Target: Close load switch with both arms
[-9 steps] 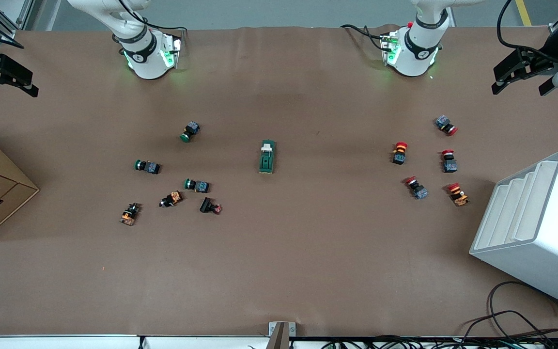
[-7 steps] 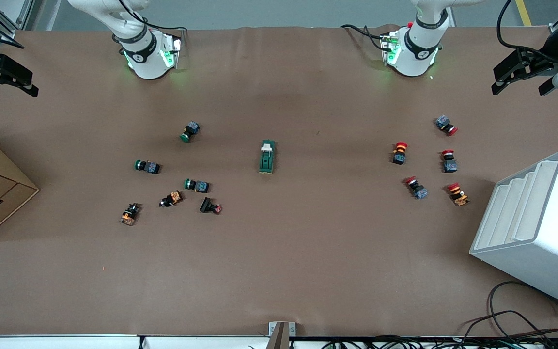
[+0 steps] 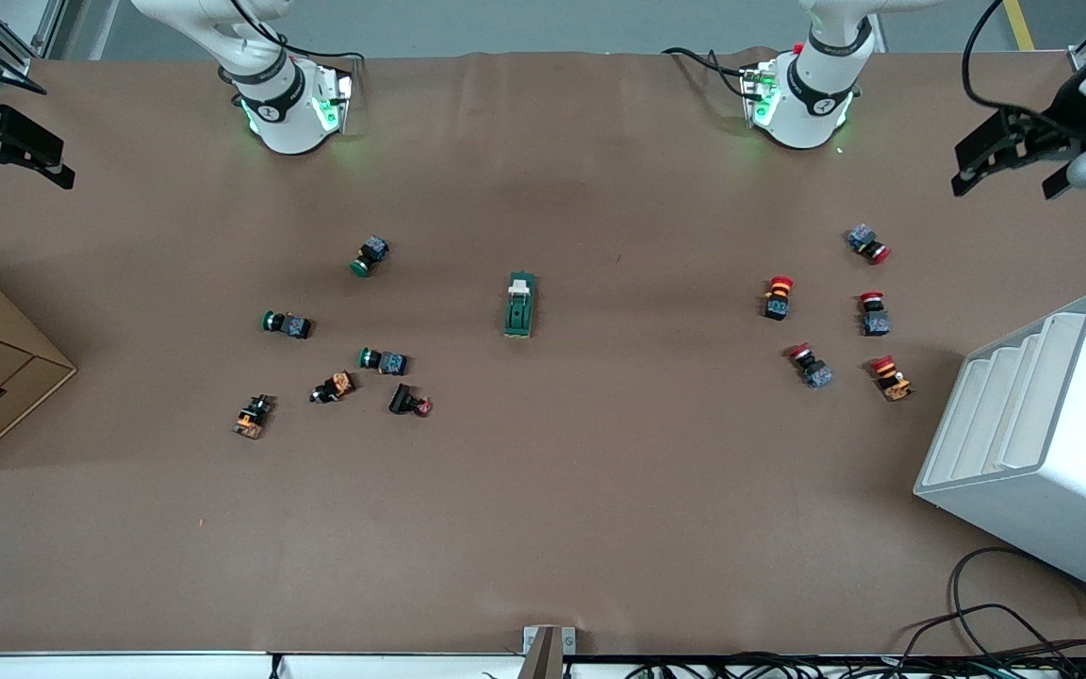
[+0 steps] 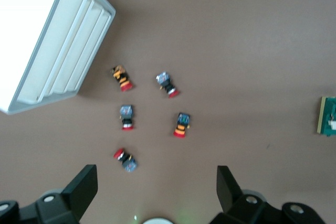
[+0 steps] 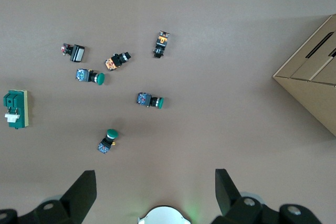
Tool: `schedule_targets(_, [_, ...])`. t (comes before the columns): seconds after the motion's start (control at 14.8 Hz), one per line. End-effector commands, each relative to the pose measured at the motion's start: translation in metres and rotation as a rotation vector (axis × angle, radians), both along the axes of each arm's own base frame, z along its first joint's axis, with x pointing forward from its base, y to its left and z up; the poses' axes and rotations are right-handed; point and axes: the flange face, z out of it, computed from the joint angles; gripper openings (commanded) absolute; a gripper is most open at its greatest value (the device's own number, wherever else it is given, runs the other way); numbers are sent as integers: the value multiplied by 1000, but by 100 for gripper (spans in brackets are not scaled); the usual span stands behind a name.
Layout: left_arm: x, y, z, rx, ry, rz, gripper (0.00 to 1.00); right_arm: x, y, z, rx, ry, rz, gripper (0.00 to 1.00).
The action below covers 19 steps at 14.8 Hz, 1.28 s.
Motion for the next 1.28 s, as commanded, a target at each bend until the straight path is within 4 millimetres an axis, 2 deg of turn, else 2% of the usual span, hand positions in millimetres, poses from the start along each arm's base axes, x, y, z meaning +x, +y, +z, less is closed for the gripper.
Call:
schedule_targets(0.0, [40,-36,-23,-65,-49,-42,100,-7,-2,6,-7,-14,8,100])
schedule_targets(0.2, [65,-107,-76,-96,-71,-56,100,-6,-1,7,-5,-21,13,100])
schedule_targets(0.34, [66,-161,-111,-124,-73,2,100,-4,0,8,-4,-34,16,100])
schedule_targets(0.54, [58,-232,-166,-148,-74,36,100,-5,-3,14,-8,-38,-4,100])
schedule_targets(0.67, [28,-288,-187,-136,-91,71,100,-2,-8,14,-2,-47,-16,100])
schedule_targets(0.81, [3,-328,-204,-123,-115,118,100,9,-12,-2,-18,-15,-18,100])
schedule_targets(0.94, [-31,-366,-218,-66,-149,88,100,22,-14,-21,-18,19,-21,100])
schedule_targets(1.08, [-66,-406,-248,-11,-176,88,100,38,-23,-47,-9,62,-29,100])
schedule_targets(1.21, [-90,-439,-279,14,-212,100,100,62,-33,-95,-16,151,-35,100])
